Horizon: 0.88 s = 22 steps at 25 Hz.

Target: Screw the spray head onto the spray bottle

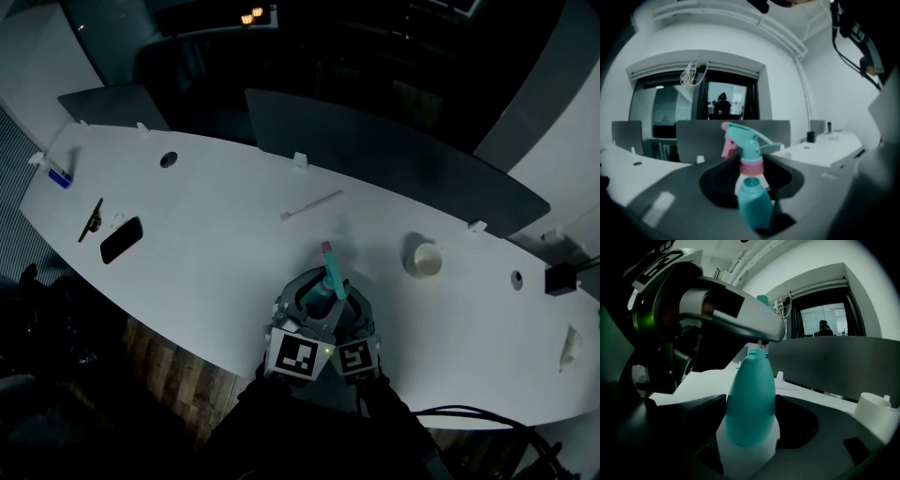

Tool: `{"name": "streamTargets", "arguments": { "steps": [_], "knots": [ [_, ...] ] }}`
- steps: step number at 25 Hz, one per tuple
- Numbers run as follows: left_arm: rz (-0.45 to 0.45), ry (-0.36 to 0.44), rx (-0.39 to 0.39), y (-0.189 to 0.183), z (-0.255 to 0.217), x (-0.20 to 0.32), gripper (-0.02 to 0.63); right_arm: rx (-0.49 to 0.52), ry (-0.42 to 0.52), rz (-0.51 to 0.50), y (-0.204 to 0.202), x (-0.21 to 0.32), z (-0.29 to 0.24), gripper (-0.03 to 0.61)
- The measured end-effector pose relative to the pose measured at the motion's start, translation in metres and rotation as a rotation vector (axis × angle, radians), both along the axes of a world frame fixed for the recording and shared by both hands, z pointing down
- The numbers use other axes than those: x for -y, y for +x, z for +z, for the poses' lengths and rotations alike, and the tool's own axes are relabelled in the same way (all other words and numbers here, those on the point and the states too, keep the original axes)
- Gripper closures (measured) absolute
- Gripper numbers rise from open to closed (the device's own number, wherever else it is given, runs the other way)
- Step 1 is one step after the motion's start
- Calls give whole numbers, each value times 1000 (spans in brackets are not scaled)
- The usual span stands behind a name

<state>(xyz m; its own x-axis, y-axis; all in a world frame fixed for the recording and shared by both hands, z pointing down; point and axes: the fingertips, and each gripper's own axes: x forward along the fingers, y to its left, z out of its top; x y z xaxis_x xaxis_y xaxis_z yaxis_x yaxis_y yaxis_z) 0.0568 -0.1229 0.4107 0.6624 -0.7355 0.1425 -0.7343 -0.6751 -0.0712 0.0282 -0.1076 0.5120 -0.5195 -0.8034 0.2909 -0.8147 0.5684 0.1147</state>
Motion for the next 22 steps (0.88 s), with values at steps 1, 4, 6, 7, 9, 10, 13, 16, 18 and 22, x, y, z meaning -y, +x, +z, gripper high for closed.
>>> {"name": "streamTargets", "arguments": {
  "steps": [1,4,6,7,9,10,13,16,18,22],
  "knots": [
    [-5,-1,1,-1,4,0,466,0,0,0,0,0,0,239],
    [-16,-12,-5,-4,15,1,466,-2,-1,-2,-1,-1,0,239],
    [-10,-14,-6,-4,19,2,465,0,2,-5,-1,0,-1,239],
    [-6,-9,-3,-3,20,1,466,0,4,-6,-1,0,-1,239],
    [-2,5,-3,-3,19,0,466,-3,4,-7,-1,-1,-1,239],
    [-2,14,-9,-3,19,0,466,-5,4,-7,-2,-1,-1,239],
    [-9,37,-79,-6,17,-3,465,-16,7,-11,-2,-1,-1,239],
    [-10,73,-77,-7,16,-4,462,-17,5,-15,-2,-2,0,239],
    [-19,126,7,-6,15,-5,456,-16,4,-14,-2,-2,0,239],
    [-45,120,50,-9,13,-6,422,-19,4,-14,-1,-1,0,239]
  ]
}}
